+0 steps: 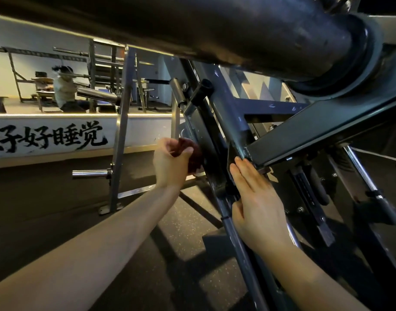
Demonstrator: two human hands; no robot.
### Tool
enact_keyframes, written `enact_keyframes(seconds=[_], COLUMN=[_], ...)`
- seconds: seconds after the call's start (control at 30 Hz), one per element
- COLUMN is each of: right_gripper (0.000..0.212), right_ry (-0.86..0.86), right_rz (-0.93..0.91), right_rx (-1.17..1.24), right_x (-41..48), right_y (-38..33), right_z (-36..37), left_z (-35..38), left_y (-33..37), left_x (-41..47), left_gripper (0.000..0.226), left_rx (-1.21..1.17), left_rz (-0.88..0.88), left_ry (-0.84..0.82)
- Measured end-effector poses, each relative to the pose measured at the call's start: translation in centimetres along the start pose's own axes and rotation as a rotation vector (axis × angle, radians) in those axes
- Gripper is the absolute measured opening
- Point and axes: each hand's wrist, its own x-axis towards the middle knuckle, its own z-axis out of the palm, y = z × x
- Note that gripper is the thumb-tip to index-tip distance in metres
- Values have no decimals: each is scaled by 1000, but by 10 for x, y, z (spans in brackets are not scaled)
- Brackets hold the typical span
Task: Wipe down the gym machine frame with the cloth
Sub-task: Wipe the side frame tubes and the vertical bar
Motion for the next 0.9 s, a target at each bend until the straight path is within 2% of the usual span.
enact_keyframes(seconds=[0.17, 0.33, 0.4, 0.47, 0.53, 0.63, 0.7, 0.8, 0.9], right_gripper=[72, 73, 73, 73, 74, 75, 74, 76, 79], right_ry=[-12, -14, -18, -25, -36, -45, -30, -56, -55], right_rz=[5, -5, -4, -1, 10, 24, 36, 53, 49], right_rx=[-4, 41, 49, 50, 50, 50, 67, 70, 81], right_x=[0, -2, -1, 0, 0, 0, 1, 1, 1], right_y=[1, 2, 1, 0, -1, -3, -5, -6, -5], right_z=[3, 4, 3, 2, -1, -3, -3, -1, -1], left_z=[34, 11, 10, 15, 22, 28, 30, 33, 23], left_y=[-5, -27, -26, -16, -3, 16, 24, 15, -6], left_x=[-21, -57, -59, -55, -34, 20, 42, 9, -51], left_gripper=[21, 24, 24, 22, 18, 19, 20, 18, 20], left_rx=[-11, 22, 65, 62, 86, -76, -101, -59, 12], left_rz=[42, 17, 20, 10, 23, -60, -99, -44, -39], left_ry=[-10, -350, -402, -346, -215, -80, -12, -49, -214])
